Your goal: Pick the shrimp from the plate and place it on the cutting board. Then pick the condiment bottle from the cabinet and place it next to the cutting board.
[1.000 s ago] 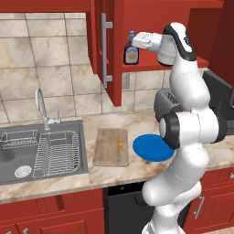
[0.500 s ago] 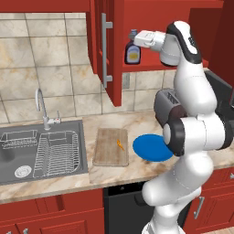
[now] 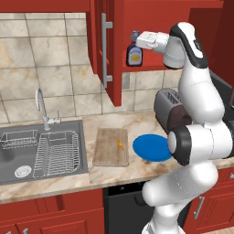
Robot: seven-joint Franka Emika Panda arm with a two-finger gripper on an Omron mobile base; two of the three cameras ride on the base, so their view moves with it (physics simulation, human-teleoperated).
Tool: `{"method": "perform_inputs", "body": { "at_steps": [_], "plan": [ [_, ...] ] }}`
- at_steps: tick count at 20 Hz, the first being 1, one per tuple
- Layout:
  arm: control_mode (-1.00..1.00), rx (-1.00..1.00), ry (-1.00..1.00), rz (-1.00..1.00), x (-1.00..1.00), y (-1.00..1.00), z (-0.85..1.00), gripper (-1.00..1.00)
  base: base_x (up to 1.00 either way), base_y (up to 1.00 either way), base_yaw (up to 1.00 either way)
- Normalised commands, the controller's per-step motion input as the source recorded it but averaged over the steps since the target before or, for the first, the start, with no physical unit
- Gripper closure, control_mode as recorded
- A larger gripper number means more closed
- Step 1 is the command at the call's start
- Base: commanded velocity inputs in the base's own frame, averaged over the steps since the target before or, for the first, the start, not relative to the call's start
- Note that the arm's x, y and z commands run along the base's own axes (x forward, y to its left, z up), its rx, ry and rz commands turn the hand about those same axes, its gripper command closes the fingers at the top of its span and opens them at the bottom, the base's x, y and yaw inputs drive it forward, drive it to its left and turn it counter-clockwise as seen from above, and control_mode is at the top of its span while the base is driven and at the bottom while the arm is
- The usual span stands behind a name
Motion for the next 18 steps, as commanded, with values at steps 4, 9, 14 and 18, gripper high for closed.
{"method": "perform_inputs", "body": {
  "at_steps": [4, 9, 14, 18],
  "plan": [
    [-1.00, 0.00, 0.00, 0.00, -0.38, 0.00, 0.00, 1.00, 0.00, 0.00, 0.00],
    [-1.00, 0.00, 0.00, 0.00, -0.40, 0.00, 0.00, 1.00, 0.00, 0.00, 0.00],
    [-1.00, 0.00, 0.00, 0.00, -0.44, 0.00, 0.00, 1.00, 0.00, 0.00, 0.00],
    [-1.00, 0.00, 0.00, 0.00, -0.45, 0.00, 0.00, 1.00, 0.00, 0.00, 0.00]
  ]
}}
